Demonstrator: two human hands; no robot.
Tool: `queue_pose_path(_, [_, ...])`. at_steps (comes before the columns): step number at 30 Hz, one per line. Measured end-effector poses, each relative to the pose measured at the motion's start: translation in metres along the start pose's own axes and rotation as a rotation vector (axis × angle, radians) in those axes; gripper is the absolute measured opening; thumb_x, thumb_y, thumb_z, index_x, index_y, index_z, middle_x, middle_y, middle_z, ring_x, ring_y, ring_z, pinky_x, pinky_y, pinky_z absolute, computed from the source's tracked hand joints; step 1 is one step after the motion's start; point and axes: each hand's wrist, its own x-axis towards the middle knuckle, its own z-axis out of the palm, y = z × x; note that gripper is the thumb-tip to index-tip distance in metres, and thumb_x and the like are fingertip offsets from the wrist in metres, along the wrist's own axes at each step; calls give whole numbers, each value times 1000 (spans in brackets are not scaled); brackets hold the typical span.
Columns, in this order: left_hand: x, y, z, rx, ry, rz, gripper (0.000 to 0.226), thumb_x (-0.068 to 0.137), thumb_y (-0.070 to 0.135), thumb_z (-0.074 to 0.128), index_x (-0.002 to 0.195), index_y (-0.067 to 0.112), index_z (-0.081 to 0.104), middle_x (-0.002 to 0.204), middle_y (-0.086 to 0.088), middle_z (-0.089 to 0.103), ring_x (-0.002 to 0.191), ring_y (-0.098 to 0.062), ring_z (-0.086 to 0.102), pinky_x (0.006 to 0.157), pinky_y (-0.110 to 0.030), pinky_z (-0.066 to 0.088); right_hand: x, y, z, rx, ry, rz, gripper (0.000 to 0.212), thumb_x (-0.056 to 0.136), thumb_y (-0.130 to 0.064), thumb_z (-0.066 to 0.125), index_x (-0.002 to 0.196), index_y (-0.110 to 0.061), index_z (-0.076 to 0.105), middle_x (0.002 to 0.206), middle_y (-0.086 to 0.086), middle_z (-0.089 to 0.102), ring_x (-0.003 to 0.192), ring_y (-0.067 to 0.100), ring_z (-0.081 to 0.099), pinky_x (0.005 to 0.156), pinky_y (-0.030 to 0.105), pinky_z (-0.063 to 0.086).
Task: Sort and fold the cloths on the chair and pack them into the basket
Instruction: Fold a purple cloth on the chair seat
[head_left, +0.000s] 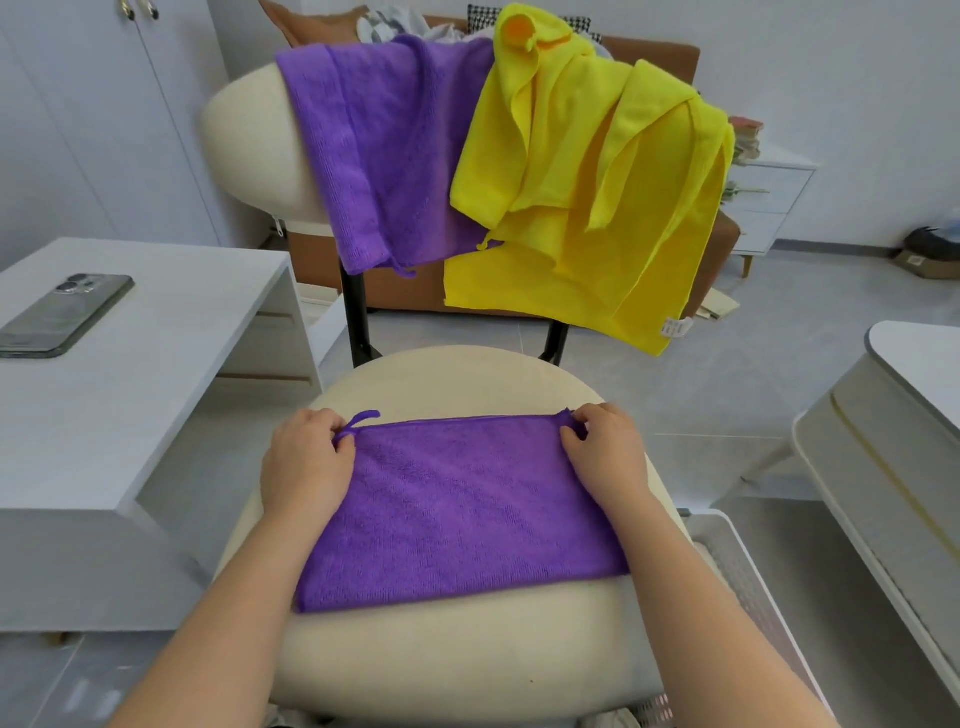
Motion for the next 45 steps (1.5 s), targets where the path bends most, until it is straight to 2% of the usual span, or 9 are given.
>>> queue_pose_path(7, [8, 6, 0, -135, -127, -22, 9, 85, 11, 59, 86, 16, 66, 95, -4, 64, 83, -19, 54, 69, -28, 38, -2, 3, -24, 291, -144, 207, 13, 83, -13, 62, 81, -1, 68, 74, 12, 63, 70, 21, 54, 59, 28, 40])
queue_pose_path(15, [-3, 28, -12, -184, -321, 96, 25, 75, 0, 63, 66, 23, 59, 75, 4, 63, 72, -15, 55, 62, -22, 36, -31, 31, -58, 219, -218, 345, 8, 75, -3, 62, 80, 2, 66, 69, 6, 59, 67, 19, 51, 56, 25, 37])
queue_pose_path(20, [-12, 31, -15, -190, -384, 60, 28, 75, -3, 62, 65, 22, 57, 76, 3, 61, 72, -16, 56, 64, -23, 38, -48, 38, -61, 220, -214, 330, 4, 78, -9, 62, 78, -6, 65, 67, 2, 59, 66, 17, 53, 59, 26, 39])
queue_pose_path(25, [-8, 28, -16, -238, -415, 21, 25, 75, 1, 67, 66, 23, 58, 76, 2, 62, 77, -20, 58, 69, -26, 42, -44, 34, -60, 225, -176, 293, 29, 89, -28, 58, 81, -1, 63, 68, 2, 56, 66, 17, 48, 61, 30, 36])
queue_pose_path(30, [-5, 30, -13, -279, -438, 8, 16, 82, 23, 71, 71, 15, 62, 72, -1, 61, 69, -18, 53, 59, -27, 39, -34, 30, -60, 155, -173, 229, 24, 90, -21, 54, 81, -4, 68, 69, 1, 61, 70, 18, 52, 57, 21, 37])
queue_pose_path(34, [-4, 29, -12, -259, -360, 22, 27, 85, 22, 66, 61, 16, 57, 62, -1, 54, 61, -17, 47, 55, -28, 33, -30, 31, -64, 174, -146, 218, 19, 88, -18, 58, 81, -8, 71, 79, 1, 68, 78, 15, 57, 61, 21, 40])
queue_pose_path(39, [-1, 26, -17, -288, -259, 70, 26, 83, 24, 70, 62, 14, 57, 61, -3, 54, 59, -18, 47, 52, -27, 33, -29, 32, -69, 223, -113, 222, 10, 85, -15, 63, 80, -14, 71, 75, -3, 66, 76, 14, 58, 67, 25, 40])
queue_pose_path(42, [-1, 22, -21, -312, -402, 122, 14, 76, 19, 77, 70, 19, 64, 69, 1, 62, 65, -16, 55, 57, -20, 40, -31, 34, -70, 214, -115, 228, 8, 84, -13, 64, 78, -15, 69, 72, -4, 64, 73, 14, 57, 65, 24, 40])
queue_pose_path(45, [-2, 16, -20, -237, -483, 171, 23, 75, 7, 75, 75, 26, 63, 75, 4, 64, 69, -16, 59, 63, -22, 43, -32, 36, -70, 218, -114, 233, 8, 83, -13, 64, 77, -16, 68, 72, -4, 64, 73, 13, 56, 65, 24, 39])
